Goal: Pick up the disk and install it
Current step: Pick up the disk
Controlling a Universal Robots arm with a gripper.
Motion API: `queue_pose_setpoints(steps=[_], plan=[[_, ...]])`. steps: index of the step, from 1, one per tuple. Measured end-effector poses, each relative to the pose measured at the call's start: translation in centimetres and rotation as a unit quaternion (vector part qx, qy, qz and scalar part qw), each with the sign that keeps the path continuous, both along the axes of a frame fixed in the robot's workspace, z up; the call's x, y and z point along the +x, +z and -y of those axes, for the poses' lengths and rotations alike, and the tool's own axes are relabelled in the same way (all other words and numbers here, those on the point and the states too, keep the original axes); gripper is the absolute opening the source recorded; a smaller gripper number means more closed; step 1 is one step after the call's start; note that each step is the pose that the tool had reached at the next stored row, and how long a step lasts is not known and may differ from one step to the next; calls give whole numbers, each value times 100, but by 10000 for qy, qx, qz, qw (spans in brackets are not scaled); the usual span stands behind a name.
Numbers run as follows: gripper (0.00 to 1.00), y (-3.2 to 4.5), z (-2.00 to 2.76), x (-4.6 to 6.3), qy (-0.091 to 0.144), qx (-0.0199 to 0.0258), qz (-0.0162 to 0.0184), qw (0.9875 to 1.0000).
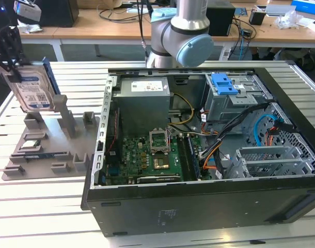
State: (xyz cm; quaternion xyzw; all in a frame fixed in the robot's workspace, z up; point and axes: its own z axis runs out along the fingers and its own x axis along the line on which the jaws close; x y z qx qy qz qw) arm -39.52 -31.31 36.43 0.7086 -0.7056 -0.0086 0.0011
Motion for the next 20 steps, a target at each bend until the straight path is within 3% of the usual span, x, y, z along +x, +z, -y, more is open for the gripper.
queue_pose_setpoints(steps=[1,3,13,20], plan=[[37,173,-2,0,0,0,0,10000],[37,252,-2,0,0,0,0,10000],[37,587,-4,0,0,0,0,10000],[37,758,-5,0,0,0,0,10000]])
